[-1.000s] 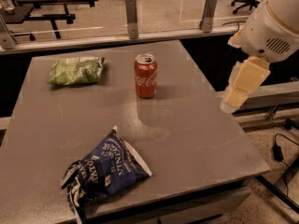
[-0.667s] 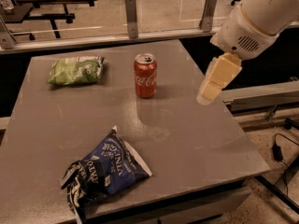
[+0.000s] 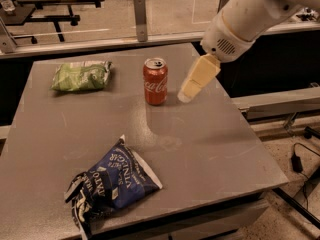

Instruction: Move coke can near blue chip bag

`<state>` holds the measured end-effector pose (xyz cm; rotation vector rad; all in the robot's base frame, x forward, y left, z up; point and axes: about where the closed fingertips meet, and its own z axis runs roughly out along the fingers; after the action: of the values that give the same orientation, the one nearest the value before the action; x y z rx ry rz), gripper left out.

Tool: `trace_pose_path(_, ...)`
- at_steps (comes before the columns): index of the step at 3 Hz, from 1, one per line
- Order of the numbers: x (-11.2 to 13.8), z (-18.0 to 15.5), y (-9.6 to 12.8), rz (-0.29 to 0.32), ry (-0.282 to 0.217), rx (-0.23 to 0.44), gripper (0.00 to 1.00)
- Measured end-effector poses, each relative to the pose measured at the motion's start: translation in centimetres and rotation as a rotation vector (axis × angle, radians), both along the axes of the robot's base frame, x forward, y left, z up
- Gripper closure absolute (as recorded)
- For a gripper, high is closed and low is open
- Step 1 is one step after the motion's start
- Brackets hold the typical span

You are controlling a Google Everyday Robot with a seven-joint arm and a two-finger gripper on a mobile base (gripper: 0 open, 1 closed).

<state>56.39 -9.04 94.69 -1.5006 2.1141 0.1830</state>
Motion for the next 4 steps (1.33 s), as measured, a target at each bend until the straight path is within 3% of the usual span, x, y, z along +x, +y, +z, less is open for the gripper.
trace_pose_path(2,3.1,-2.1,5.5,0.025,0.034,0.070,0.00)
trace_pose_path(4,4.7,-3.4,8.6,0.056,0.037,0.087,0.00)
